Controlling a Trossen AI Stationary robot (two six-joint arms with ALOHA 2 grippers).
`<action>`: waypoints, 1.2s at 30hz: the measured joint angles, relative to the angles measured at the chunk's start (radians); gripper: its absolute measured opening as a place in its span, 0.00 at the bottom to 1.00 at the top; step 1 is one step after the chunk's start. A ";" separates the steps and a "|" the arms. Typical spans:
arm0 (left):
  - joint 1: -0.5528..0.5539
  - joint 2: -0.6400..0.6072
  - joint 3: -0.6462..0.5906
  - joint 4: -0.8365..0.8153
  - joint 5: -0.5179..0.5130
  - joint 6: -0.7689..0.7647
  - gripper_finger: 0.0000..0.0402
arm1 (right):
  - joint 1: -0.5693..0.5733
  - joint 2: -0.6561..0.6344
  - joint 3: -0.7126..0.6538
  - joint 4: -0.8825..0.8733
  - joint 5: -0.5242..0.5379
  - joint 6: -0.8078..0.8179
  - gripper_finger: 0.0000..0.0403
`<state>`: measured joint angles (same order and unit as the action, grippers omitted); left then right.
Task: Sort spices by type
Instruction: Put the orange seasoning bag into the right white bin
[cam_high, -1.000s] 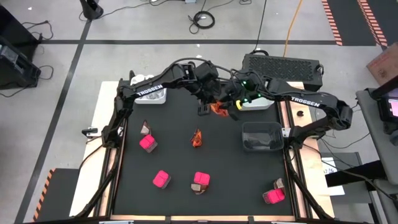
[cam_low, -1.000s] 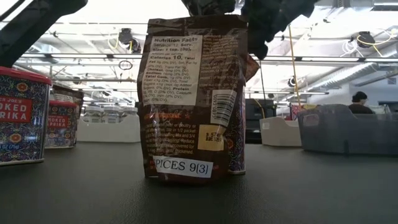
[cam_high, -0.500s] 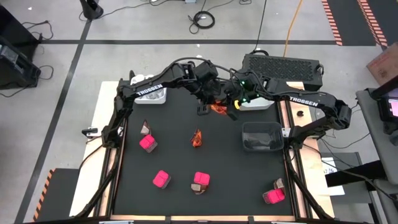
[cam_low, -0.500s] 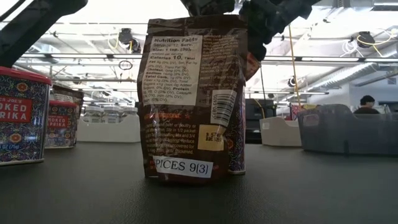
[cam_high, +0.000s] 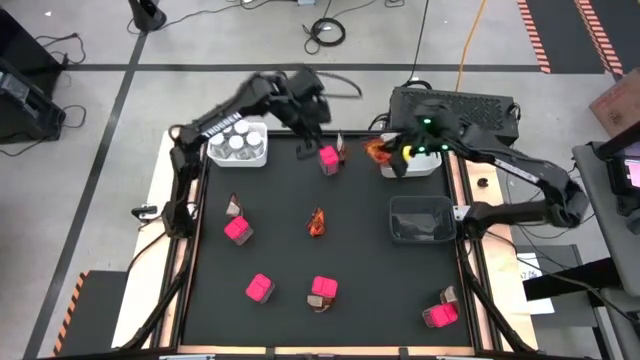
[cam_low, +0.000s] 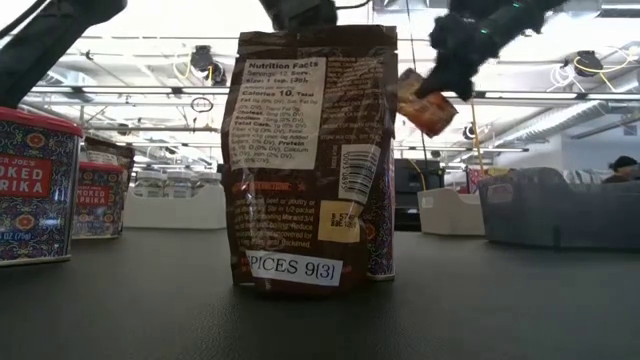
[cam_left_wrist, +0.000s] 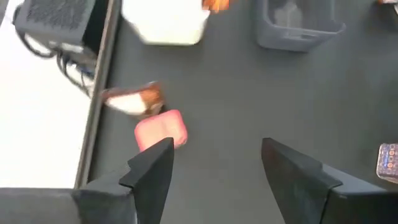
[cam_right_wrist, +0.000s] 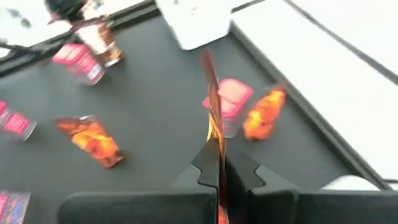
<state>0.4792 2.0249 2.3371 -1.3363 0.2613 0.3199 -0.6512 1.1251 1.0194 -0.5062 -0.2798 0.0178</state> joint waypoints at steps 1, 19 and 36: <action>0.019 -0.005 0.000 -0.005 0.011 -0.004 0.61 | -0.021 -0.031 -0.031 0.031 0.001 0.018 0.00; 0.240 -0.348 -0.538 0.417 0.095 -0.201 0.61 | -0.076 -0.250 -0.295 0.296 0.425 0.241 0.00; 0.267 -0.686 -1.009 0.871 0.045 -0.392 0.61 | -0.071 -0.067 -0.301 0.445 0.669 0.239 0.00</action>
<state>0.7460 1.3384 1.3283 -0.4655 0.3061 -0.0722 -0.7223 1.0582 0.7184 -0.0608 0.3896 0.2566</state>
